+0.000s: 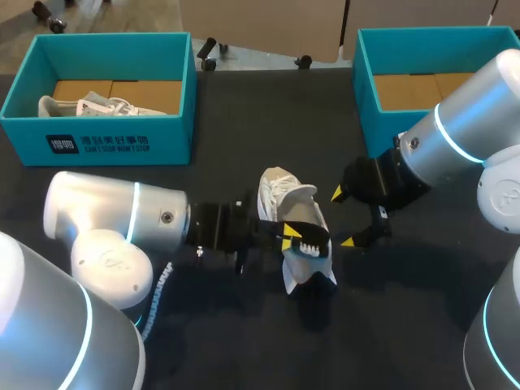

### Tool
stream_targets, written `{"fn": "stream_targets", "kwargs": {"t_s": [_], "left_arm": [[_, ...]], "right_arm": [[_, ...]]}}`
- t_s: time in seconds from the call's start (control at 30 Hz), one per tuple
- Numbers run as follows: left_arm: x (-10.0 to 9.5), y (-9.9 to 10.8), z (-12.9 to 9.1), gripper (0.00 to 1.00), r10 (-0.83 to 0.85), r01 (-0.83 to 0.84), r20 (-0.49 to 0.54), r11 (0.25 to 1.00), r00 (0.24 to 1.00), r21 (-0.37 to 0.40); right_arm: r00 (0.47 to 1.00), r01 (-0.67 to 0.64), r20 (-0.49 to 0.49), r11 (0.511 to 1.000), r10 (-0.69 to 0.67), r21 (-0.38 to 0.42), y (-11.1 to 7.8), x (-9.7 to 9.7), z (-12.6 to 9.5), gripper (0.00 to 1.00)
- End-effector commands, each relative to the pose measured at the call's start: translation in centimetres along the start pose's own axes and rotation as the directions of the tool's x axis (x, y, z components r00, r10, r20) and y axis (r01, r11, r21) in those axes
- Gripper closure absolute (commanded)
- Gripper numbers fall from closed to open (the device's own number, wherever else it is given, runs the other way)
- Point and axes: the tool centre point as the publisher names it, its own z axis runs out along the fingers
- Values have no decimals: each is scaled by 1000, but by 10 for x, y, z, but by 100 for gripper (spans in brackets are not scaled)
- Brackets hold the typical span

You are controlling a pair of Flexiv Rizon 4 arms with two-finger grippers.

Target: Take the shoe out of the shoebox, open the shoe tongue, remove and reinsert the insole, then place the shoe into the shoebox

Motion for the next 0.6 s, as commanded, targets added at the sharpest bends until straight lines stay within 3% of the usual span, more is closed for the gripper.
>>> {"fn": "stream_targets", "kwargs": {"t_s": [0.03,0.6], "left_arm": [[-2,7,6,100,11,-11,-11,1000,1000,-4],[-17,39,13,100,46,-45,64,999,997,-16]], "right_arm": [[1000,0,2,1000,0,0,0,1,0,0],[1000,0,2,1000,0,0,0,1,0,0]]}}
